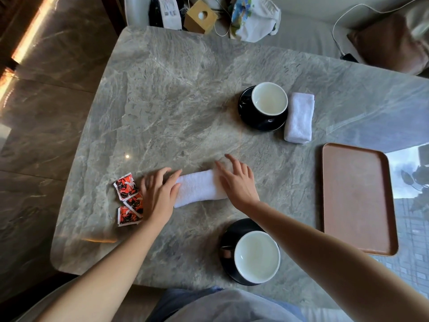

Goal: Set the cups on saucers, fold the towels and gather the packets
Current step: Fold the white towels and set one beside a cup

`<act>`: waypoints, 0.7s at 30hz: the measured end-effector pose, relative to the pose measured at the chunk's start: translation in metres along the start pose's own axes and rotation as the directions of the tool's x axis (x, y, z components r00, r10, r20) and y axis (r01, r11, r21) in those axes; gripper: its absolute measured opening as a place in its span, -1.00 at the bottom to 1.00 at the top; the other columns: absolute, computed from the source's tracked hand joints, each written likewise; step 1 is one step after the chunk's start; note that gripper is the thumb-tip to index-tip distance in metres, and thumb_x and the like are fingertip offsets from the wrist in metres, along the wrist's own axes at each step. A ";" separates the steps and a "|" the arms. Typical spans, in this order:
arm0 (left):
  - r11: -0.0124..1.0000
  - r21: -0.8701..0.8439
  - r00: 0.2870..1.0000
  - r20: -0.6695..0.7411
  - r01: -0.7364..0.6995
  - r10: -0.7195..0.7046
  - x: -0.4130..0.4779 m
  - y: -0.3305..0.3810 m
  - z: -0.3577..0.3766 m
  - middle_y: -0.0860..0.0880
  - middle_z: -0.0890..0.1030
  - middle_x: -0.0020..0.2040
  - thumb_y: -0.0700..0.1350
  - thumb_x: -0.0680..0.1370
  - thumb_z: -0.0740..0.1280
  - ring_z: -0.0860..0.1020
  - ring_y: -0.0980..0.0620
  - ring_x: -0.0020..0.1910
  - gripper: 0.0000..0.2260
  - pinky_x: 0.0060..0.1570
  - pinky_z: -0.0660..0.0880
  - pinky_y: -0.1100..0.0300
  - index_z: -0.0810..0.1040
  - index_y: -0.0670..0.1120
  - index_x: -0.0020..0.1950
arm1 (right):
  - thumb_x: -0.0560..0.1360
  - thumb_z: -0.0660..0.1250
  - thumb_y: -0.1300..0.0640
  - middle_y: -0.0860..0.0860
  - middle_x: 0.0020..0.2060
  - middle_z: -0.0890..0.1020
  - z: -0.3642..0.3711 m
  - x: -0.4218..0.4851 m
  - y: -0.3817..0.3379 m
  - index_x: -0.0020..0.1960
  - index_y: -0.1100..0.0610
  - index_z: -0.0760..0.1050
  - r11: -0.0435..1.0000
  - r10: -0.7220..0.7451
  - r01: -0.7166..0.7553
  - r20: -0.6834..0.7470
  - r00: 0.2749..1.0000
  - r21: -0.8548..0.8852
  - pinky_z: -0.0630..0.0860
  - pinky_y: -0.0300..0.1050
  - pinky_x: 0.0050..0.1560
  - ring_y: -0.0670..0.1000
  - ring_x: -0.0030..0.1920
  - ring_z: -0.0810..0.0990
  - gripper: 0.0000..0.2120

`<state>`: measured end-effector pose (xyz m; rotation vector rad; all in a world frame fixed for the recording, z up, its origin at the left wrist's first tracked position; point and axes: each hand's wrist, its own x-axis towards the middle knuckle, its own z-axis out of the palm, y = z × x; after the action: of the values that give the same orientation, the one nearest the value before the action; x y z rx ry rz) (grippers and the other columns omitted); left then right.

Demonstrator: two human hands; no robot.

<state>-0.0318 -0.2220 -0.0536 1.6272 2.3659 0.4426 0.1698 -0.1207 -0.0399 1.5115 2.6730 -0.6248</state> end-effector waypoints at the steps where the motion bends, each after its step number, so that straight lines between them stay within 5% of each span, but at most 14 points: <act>1: 0.998 -0.067 1.000 -0.029 0.007 -0.009 -0.001 0.001 -0.002 -0.06 0.53 0.24 -0.11 0.51 0.32 0.49 -0.15 0.15 -0.67 0.26 0.30 -0.13 0.52 0.00 0.28 | 0.57 0.16 0.05 0.05 0.48 0.22 -0.006 -0.001 -0.001 0.48 -0.11 0.19 0.998 0.001 0.003 -0.059 0.998 0.063 0.16 0.09 0.42 0.16 0.40 0.24 -0.51; 5: 0.937 -0.326 0.976 -0.208 -0.129 0.062 -0.015 -0.003 -0.016 -0.09 0.48 0.31 -0.09 0.53 0.21 0.41 -0.04 0.29 -0.63 0.29 0.29 0.03 0.40 -0.09 0.34 | 0.53 0.22 -0.12 0.00 0.47 0.28 -0.025 -0.009 0.004 0.46 -0.09 0.21 0.958 -0.286 0.286 -0.169 0.943 -0.025 0.12 0.10 0.45 0.08 0.45 0.21 -0.47; 9: 0.939 -0.059 0.940 0.035 -0.338 0.341 -0.031 0.002 -0.015 -0.07 0.32 0.47 0.06 0.49 0.24 0.28 -0.01 0.45 -0.43 0.42 0.11 -0.14 0.25 -0.09 0.46 | 0.46 0.30 -0.19 -0.02 0.56 0.05 -0.018 -0.017 0.013 0.55 0.01 -0.07 0.880 -0.402 0.428 0.154 0.902 -0.207 -0.07 0.16 0.50 0.04 0.55 -0.03 -0.17; 13: 0.925 0.154 0.927 0.210 -0.346 0.312 -0.028 0.010 -0.011 -0.10 0.32 0.48 0.12 0.41 0.40 0.30 -0.12 0.45 -0.31 0.36 0.18 -0.28 0.30 -0.16 0.45 | 0.50 0.17 -0.28 -0.01 0.56 -0.16 -0.010 -0.010 0.016 0.55 0.08 -0.26 0.865 -0.331 0.421 0.320 0.888 -0.274 -0.17 0.20 0.51 0.01 0.52 -0.28 -0.12; 15: 0.946 0.073 0.933 0.202 -0.317 0.297 -0.022 0.007 -0.011 -0.11 0.39 0.43 0.09 0.41 0.42 0.34 -0.13 0.43 -0.40 0.38 0.17 -0.24 0.42 -0.13 0.36 | 0.49 0.15 -0.30 -0.01 0.56 -0.11 -0.013 -0.006 0.015 0.56 0.07 -0.18 0.884 -0.328 0.412 0.332 0.884 -0.223 -0.15 0.18 0.52 0.01 0.54 -0.22 -0.15; 17: 0.957 -0.025 0.943 0.168 -0.288 0.288 -0.017 0.004 -0.014 -0.10 0.50 0.31 0.06 0.34 0.49 0.45 -0.15 0.30 -0.52 0.31 0.29 -0.12 0.54 -0.11 0.19 | 0.45 0.27 -0.25 -0.01 0.55 0.08 -0.020 -0.003 0.014 0.51 0.05 0.10 0.926 -0.323 0.365 0.292 0.900 -0.099 -0.04 0.11 0.51 0.02 0.55 -0.06 -0.24; 21: 0.954 -0.148 0.954 0.112 -0.262 0.279 -0.018 0.002 -0.027 -0.06 0.60 0.03 -0.09 0.25 0.55 0.54 -0.12 -0.01 -0.72 -0.02 0.37 0.13 0.54 -0.10 -0.15 | 0.36 0.45 -0.02 0.00 0.22 0.48 -0.036 -0.007 0.013 0.11 0.07 0.50 0.942 -0.335 0.327 0.161 0.928 0.077 0.40 -0.03 0.24 0.06 0.33 0.35 -0.63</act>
<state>-0.0330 -0.2406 -0.0277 1.8637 1.9819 0.5125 0.1910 -0.1085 -0.0099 0.9631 2.8127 -0.7973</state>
